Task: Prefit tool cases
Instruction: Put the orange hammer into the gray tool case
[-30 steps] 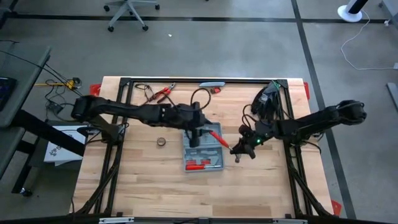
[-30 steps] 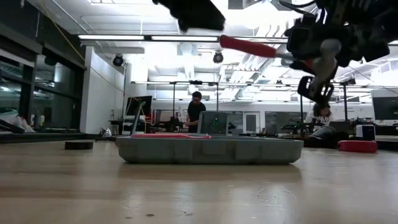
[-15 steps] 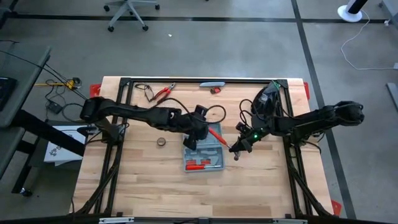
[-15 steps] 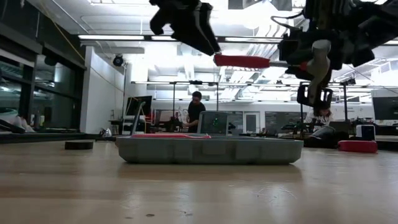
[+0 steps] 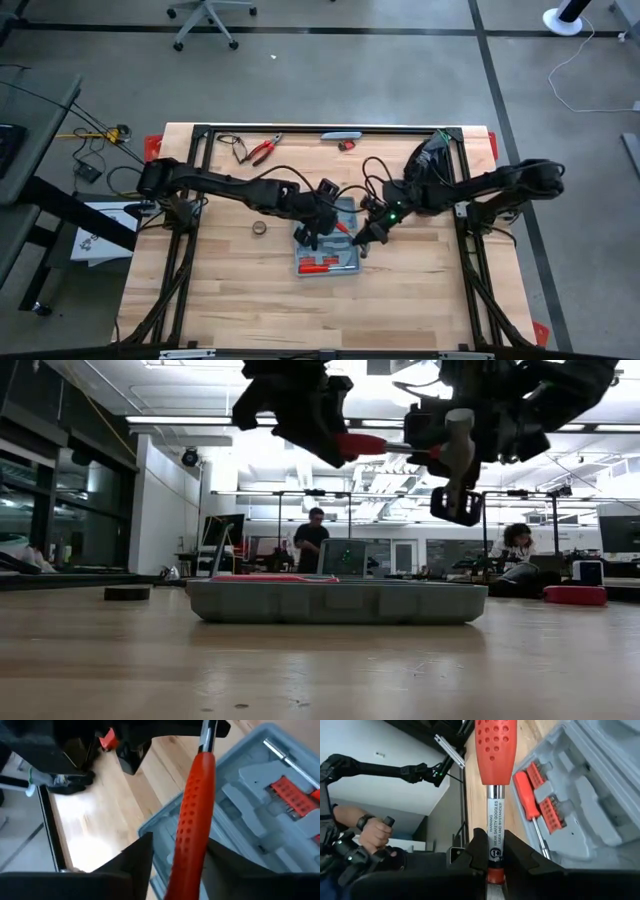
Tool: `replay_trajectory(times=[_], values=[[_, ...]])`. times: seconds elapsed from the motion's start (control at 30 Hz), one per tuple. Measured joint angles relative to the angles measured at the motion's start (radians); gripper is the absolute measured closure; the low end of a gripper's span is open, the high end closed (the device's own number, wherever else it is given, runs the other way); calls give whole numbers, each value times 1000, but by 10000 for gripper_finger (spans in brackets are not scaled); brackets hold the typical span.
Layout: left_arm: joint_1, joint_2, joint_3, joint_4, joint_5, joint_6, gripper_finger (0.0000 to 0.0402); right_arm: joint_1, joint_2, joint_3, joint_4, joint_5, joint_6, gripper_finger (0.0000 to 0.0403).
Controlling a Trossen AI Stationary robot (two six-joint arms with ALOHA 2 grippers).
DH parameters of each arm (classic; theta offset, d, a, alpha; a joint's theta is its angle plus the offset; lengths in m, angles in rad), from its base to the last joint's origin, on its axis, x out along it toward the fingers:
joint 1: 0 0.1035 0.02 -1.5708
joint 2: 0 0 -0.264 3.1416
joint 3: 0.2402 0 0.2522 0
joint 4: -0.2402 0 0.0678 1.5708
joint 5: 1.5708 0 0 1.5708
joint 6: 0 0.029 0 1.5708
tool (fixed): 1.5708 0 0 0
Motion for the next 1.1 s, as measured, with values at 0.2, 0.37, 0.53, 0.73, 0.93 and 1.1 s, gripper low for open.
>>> replay_trajectory(times=[0.2,0.37,0.53,0.73,0.93,1.1], values=[[-8,0,0,-99,81,-231,368,-27,5,6,-1,-25,-14,380],[-1,0,0,-136,156,-475,368,-43,5,6,1,-10,-56,380],[24,0,-10,-136,342,-664,368,-78,3,7,8,-25,-12,338],[24,0,-78,-132,529,-838,368,-139,4,7,5,20,-2,320],[22,18,-194,22,684,-1040,368,-174,4,6,6,19,-73,318],[25,17,-269,216,735,-1233,368,-141,3,6,0,20,-115,317]])
